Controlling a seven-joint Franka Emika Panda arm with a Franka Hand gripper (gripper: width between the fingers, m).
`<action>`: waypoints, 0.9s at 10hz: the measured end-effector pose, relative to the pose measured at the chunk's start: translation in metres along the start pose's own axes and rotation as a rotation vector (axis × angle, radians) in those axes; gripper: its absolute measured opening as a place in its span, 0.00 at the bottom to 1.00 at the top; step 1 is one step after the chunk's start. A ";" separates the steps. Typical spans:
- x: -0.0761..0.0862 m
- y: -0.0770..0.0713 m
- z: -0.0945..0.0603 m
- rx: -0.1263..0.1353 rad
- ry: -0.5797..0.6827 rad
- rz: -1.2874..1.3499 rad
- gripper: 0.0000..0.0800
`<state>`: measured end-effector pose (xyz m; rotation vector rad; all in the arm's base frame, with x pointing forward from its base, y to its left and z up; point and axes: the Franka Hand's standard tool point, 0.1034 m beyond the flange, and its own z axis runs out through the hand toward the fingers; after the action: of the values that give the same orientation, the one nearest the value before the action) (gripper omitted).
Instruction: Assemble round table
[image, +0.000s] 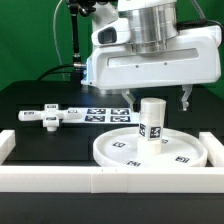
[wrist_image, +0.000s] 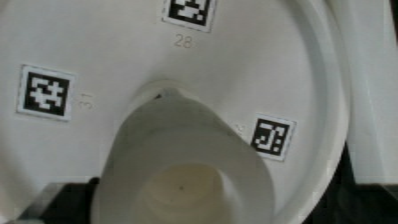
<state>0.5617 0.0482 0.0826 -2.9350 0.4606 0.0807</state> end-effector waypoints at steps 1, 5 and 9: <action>0.000 0.000 0.000 0.000 0.000 -0.063 0.81; 0.003 0.003 -0.002 -0.032 0.003 -0.474 0.81; 0.005 0.004 -0.002 -0.041 0.007 -0.733 0.81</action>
Offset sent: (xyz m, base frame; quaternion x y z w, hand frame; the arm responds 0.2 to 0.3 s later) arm 0.0058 -0.0055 0.0029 -0.0148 0.0022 -0.3054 0.9521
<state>0.5650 0.0422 0.0835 -2.9379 -0.6282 -0.0161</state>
